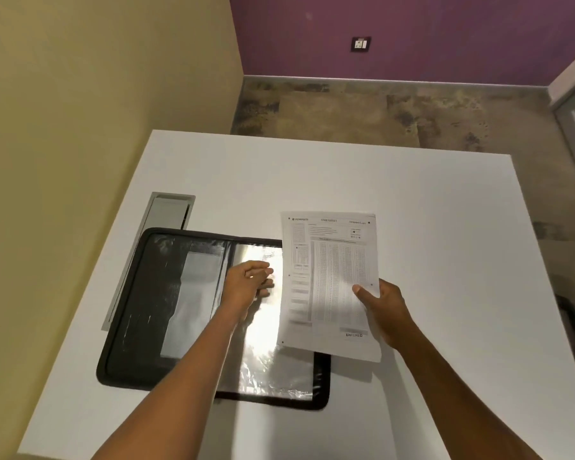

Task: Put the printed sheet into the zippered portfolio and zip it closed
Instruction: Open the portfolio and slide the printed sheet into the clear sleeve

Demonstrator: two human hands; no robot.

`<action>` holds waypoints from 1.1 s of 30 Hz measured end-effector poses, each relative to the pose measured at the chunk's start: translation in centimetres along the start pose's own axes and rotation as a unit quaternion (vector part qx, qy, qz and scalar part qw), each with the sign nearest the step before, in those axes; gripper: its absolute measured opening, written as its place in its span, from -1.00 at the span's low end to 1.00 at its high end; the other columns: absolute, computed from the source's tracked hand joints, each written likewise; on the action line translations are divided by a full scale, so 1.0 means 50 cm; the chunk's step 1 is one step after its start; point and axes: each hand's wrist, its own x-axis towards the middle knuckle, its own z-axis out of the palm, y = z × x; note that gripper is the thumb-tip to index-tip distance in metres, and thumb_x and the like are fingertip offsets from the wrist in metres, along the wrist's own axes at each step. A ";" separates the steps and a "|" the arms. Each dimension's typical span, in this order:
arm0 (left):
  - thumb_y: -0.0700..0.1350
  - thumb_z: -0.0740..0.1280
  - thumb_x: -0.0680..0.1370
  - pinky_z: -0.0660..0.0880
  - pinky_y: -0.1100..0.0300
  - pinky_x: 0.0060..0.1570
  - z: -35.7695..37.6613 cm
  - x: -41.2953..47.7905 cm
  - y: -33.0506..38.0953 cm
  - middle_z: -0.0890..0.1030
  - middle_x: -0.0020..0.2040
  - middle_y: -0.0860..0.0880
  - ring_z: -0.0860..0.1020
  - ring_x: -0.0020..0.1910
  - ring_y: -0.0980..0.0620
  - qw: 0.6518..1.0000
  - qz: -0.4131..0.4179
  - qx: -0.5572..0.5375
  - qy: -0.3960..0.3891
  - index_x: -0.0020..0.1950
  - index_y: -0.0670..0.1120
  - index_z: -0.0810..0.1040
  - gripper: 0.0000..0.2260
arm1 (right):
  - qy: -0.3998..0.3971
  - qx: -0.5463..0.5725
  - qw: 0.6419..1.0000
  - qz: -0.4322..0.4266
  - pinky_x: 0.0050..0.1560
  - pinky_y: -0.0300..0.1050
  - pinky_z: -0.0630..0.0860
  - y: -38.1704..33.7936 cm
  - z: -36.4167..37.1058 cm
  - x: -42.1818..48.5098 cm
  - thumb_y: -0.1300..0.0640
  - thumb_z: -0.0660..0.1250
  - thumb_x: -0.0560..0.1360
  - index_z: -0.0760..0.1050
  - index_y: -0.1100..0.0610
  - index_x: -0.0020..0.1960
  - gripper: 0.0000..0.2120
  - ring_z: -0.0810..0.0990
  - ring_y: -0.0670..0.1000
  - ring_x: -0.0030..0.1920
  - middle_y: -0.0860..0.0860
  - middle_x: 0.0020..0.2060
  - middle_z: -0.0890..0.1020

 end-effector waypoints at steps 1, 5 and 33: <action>-0.31 0.44 0.60 0.68 0.01 -0.07 -0.013 0.019 0.003 0.74 -0.01 -0.26 0.71 -0.08 -0.22 0.999 0.025 0.042 0.020 0.15 -0.25 0.68 -0.86 | 0.008 -0.004 1.000 0.006 -0.18 -0.31 0.64 -0.001 0.007 0.007 0.14 0.39 0.62 0.63 -0.17 0.12 -0.79 0.74 -0.13 0.02 -0.18 0.03 0.76; -0.24 0.43 0.62 0.56 0.44 -0.12 -0.050 0.096 0.011 0.72 0.10 -0.11 0.66 -0.15 0.14 0.950 0.126 0.280 0.050 0.23 -0.18 0.69 -0.80 | 0.037 -0.027 0.999 0.022 -0.17 -0.24 0.66 -0.002 0.021 0.039 0.05 0.41 0.61 0.64 -0.24 0.07 -0.83 0.75 -0.13 -0.02 -0.18 0.00 0.76; -0.14 0.36 0.51 0.46 0.04 -0.12 -0.079 0.243 0.029 0.65 -0.13 0.06 0.54 -0.07 -0.03 0.799 0.248 0.546 -0.056 -0.01 0.00 0.62 -0.89 | 0.087 -0.014 0.996 -0.029 -0.09 -0.32 0.65 -0.088 0.022 0.159 0.11 0.46 0.58 0.64 0.05 0.30 -0.70 0.75 -0.10 0.05 -0.13 0.05 0.77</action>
